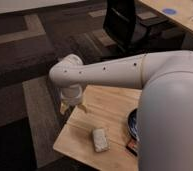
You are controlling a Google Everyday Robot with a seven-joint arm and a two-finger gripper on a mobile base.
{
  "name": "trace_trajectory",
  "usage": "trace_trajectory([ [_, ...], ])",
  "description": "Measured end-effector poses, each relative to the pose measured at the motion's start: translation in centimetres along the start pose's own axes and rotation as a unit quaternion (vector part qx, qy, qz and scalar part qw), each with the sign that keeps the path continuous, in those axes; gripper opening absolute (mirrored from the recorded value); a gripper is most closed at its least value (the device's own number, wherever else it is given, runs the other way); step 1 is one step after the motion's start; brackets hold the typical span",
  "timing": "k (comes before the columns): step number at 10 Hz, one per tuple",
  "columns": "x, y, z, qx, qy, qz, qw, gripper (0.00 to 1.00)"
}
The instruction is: Place the eraser on the white sponge
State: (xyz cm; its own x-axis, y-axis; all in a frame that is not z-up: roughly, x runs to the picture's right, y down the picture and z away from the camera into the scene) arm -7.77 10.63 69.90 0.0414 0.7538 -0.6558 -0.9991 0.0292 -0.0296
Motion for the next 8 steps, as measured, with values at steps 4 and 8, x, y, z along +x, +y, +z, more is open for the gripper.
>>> trace_trajectory([
  [4,3.7,-7.3,-0.7,-0.020,-0.011,-0.010,0.9997,0.65],
  [8,11.3,-17.1,-0.8,0.050,0.064,-0.140,0.9868,0.65],
])
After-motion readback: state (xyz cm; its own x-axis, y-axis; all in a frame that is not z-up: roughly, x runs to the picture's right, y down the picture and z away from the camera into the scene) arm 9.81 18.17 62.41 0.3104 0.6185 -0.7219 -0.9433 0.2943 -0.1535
